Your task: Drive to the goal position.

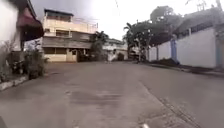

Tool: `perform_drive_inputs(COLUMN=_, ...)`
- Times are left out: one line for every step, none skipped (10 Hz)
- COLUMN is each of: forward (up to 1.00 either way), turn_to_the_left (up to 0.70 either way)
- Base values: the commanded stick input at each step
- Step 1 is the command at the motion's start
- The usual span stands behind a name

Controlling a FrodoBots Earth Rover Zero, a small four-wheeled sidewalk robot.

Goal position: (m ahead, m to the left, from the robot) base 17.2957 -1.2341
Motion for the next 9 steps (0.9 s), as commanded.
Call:
perform_drive_inputs(forward=1.0, turn_to_the_left=0.01)
perform_drive_inputs(forward=1.0, turn_to_the_left=0.01)
perform_drive_inputs(forward=1.0, turn_to_the_left=0.01)
perform_drive_inputs(forward=1.0, turn_to_the_left=0.01)
perform_drive_inputs(forward=1.0, turn_to_the_left=0.01)
perform_drive_inputs(forward=1.0, turn_to_the_left=0.01)
perform_drive_inputs(forward=1.0, turn_to_the_left=0.01)
perform_drive_inputs(forward=1.0, turn_to_the_left=0.01)
perform_drive_inputs(forward=1.0, turn_to_the_left=0.01)
